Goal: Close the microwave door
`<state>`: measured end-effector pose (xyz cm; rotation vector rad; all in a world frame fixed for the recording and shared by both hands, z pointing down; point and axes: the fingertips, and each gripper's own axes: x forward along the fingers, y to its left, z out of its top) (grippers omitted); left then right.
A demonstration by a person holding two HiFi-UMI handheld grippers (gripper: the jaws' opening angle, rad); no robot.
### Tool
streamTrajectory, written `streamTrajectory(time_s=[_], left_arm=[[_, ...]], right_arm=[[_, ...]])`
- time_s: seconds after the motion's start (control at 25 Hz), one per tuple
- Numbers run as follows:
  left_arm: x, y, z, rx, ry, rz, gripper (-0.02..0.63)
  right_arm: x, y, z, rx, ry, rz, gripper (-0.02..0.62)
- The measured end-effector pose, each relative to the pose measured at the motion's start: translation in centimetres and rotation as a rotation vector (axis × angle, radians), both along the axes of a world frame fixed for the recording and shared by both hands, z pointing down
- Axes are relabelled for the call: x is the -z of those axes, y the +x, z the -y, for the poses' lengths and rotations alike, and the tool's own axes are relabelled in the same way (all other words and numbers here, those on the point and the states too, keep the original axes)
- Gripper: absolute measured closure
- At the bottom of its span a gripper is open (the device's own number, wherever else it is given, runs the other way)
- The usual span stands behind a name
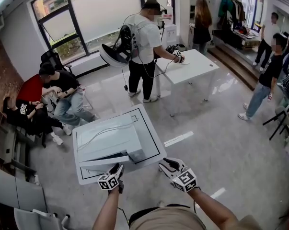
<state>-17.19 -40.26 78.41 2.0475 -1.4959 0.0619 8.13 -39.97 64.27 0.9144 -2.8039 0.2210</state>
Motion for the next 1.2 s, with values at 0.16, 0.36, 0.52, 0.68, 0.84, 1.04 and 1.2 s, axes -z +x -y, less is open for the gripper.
streamTrajectory(time_s=[0.16,0.36,0.52,0.68,0.84,1.04,1.2], left_arm=[[0.0,-0.4,1.7,0.006,-0.007,0.023,0.466],[-1.2,-1.2,2.0,0.046,-0.025,0.008,0.491],[-1.5,-1.5,3.1,0.091,-0.042,-0.006,0.491],[-2.6,-1.9,4.0,0.07,-0.112,0.03,0.558],[-2.6,-1.0,4.2,0.033,-0.105,0.026,0.535],[1.0,-0.1,2.7,0.036,-0.021,-0.005,0.5],[4.3,0.8,0.0,0.008,0.056,0.012,0.5]], right_arm=[[-0.4,0.7,0.5,-0.008,-0.009,-0.002,0.468],[-1.1,1.3,0.9,-0.024,-0.019,0.0,0.468],[-1.4,1.4,0.9,-0.024,-0.029,-0.012,0.468],[-0.8,1.2,0.8,-0.019,-0.02,-0.017,0.468],[-0.9,1.1,0.8,-0.025,-0.018,-0.017,0.468],[-0.8,0.8,-0.1,-0.024,-0.022,-0.011,0.468],[-0.6,0.6,-0.6,-0.031,-0.016,-0.01,0.468]])
